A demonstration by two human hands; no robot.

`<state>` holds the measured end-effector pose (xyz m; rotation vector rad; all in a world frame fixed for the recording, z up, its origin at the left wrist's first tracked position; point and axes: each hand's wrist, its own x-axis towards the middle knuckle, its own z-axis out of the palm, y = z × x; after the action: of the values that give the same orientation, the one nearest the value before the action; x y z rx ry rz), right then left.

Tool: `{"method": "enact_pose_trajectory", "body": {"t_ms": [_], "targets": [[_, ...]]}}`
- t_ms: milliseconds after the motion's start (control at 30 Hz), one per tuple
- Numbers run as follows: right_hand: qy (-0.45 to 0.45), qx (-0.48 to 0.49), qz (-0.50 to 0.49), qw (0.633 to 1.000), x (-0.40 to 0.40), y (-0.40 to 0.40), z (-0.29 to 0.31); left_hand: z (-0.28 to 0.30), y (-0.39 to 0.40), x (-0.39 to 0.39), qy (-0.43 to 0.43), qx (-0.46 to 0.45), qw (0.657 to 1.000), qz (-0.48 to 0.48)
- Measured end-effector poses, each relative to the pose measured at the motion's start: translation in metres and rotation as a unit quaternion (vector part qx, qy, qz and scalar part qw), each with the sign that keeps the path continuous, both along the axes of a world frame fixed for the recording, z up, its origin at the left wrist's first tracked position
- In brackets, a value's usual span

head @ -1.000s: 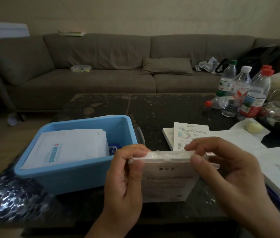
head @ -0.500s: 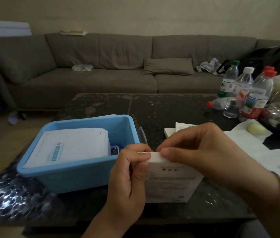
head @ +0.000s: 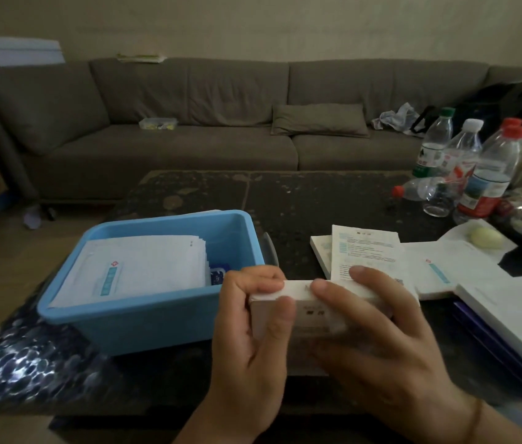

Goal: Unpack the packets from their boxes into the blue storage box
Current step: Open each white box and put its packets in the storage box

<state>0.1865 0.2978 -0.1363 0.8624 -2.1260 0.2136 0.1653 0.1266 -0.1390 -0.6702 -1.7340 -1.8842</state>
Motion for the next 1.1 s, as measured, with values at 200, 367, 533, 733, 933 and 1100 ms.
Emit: {"method": "enact_pose_trajectory", "body": {"t_ms": [200,367,533,733,933,1100], "targets": [[0.074,-0.008,0.015,0.997,0.005,0.006,0.003,0.001,0.007,-0.002,0.038,-0.007,0.999,0.034],[0.094,-0.039,0.049,0.994,0.009,0.007,0.022,0.000,0.009,-0.005,0.036,0.015,0.999,0.019],[0.134,-0.030,0.071,0.988,0.004,0.006,0.023,0.001,0.008,-0.005,0.007,0.020,1.000,0.016],[0.195,0.068,0.071,0.976,-0.010,0.012,0.019,0.003,0.006,-0.002,0.006,0.016,1.000,0.000],[0.172,0.154,0.059,0.971,-0.020,0.027,0.008,0.002,0.004,-0.009,0.026,-0.044,0.998,0.047],[0.014,0.141,0.083,0.986,-0.002,0.043,-0.007,0.002,0.001,-0.013,0.086,-0.129,0.984,0.084]]}}
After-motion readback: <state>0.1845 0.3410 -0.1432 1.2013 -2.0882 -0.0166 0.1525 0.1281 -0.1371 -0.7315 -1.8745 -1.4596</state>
